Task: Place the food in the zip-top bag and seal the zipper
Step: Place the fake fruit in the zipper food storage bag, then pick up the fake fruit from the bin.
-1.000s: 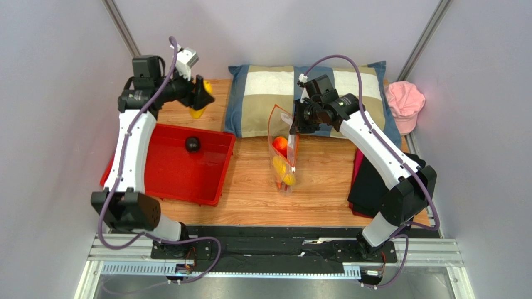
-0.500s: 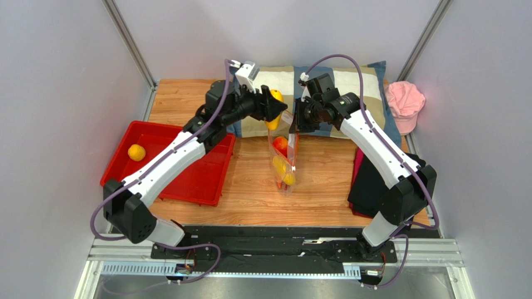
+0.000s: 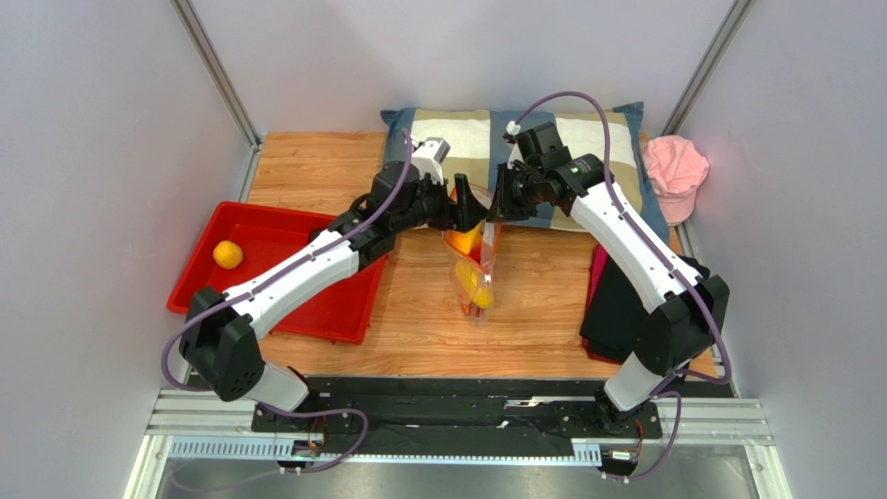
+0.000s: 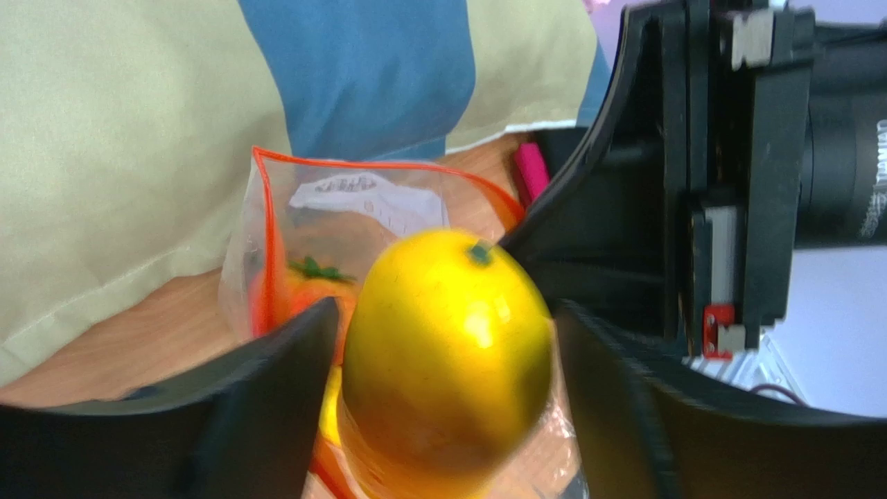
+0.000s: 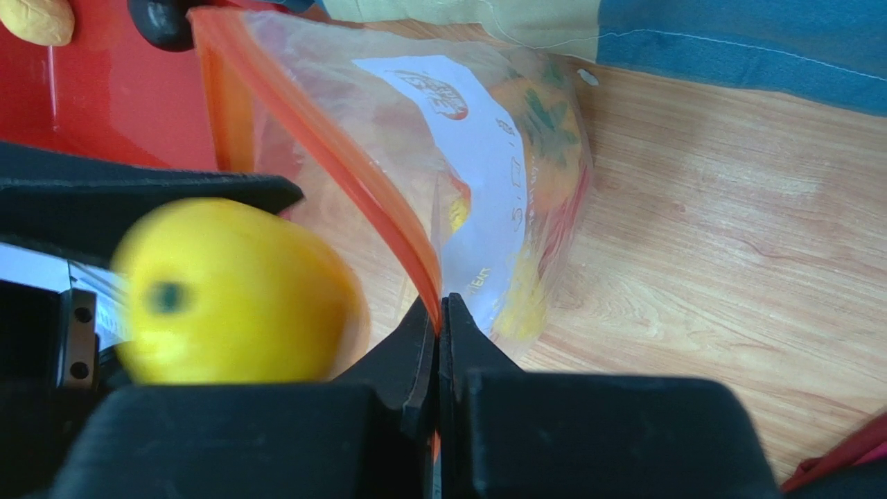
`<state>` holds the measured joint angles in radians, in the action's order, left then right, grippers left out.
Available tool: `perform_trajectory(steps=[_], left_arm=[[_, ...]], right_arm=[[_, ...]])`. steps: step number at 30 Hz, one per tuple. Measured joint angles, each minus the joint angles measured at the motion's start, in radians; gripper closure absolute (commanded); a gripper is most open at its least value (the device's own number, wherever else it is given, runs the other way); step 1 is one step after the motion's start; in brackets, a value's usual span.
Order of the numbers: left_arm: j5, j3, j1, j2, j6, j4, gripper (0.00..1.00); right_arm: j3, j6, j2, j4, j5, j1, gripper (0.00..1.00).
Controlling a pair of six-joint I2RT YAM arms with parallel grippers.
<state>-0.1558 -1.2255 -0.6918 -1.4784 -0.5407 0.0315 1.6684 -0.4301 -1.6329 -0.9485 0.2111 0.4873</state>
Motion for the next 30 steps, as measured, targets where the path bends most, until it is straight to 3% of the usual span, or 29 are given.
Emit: perform_trajectory(steps=[4, 10, 14, 18, 20, 30], left_arm=[[-0.014, 0.003, 0.0, 0.062, 0.02, 0.077, 0.01], [-0.029, -0.007, 0.046, 0.282, 0.088, 0.165, 0.01], [-0.058, -0.016, 0.247, 0.373, 0.157, 0.247, 0.01], [-0.061, 0.023, 0.482, 0.362, 0.283, 0.37, 0.01], [-0.037, 0.06, 0.547, 0.337, 0.338, 0.429, 0.01], [0.1, 0.172, 0.664, 0.158, 0.447, 0.548, 0.01]], right_arm=[[-0.007, 0.0, 0.001, 0.001, 0.0, -0.006, 1.0], [-0.019, 0.001, 0.011, 0.004, 0.0, -0.008, 1.0], [-0.026, 0.001, 0.023, 0.005, 0.0, -0.01, 1.0], [-0.035, 0.001, 0.035, 0.005, 0.0, -0.011, 1.0], [-0.035, 0.001, 0.038, 0.005, 0.0, -0.011, 1.0], [-0.041, 0.001, 0.045, 0.005, 0.0, -0.011, 1.0]])
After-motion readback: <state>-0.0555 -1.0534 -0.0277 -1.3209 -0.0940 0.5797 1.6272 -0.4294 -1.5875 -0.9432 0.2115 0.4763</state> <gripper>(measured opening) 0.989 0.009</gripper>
